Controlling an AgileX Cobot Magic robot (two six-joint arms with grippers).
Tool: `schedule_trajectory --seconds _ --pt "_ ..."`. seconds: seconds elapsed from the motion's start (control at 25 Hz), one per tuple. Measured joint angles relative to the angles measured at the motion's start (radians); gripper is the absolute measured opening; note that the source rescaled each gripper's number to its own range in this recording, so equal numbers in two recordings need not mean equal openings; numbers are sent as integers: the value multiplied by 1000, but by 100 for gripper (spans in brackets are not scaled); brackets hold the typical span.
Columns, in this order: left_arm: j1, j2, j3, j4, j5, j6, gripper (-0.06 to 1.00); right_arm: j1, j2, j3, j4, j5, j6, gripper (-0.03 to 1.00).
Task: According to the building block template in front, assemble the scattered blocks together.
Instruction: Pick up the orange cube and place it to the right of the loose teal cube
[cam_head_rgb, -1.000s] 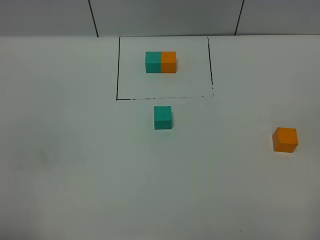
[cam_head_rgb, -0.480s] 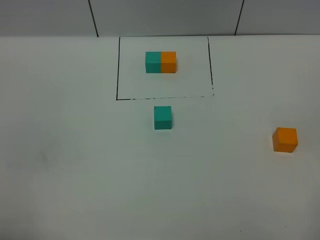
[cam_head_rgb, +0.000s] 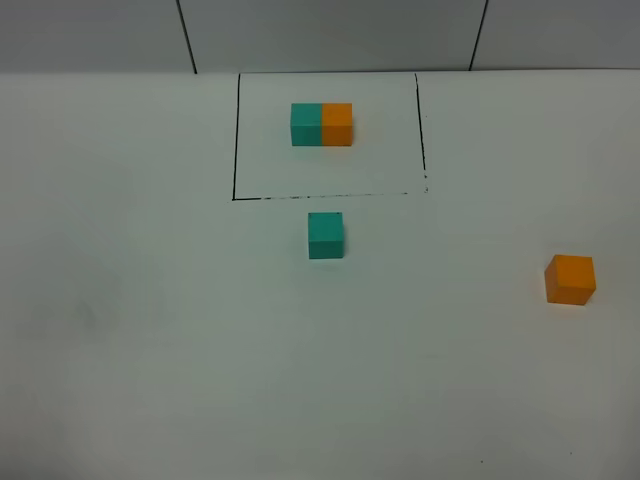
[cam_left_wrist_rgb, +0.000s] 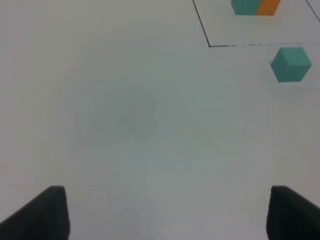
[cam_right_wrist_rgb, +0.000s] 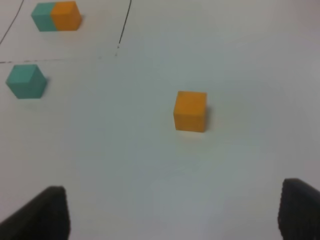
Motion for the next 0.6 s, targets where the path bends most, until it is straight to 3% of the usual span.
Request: schedule_trajectory --seconds 0.24,0.6 --pt "0 0 0 0 0 0 69 0 156 -3 84 1 0 82" --pt "0 0 0 0 0 -1 69 0 668 -96 111 -28 -41 82"
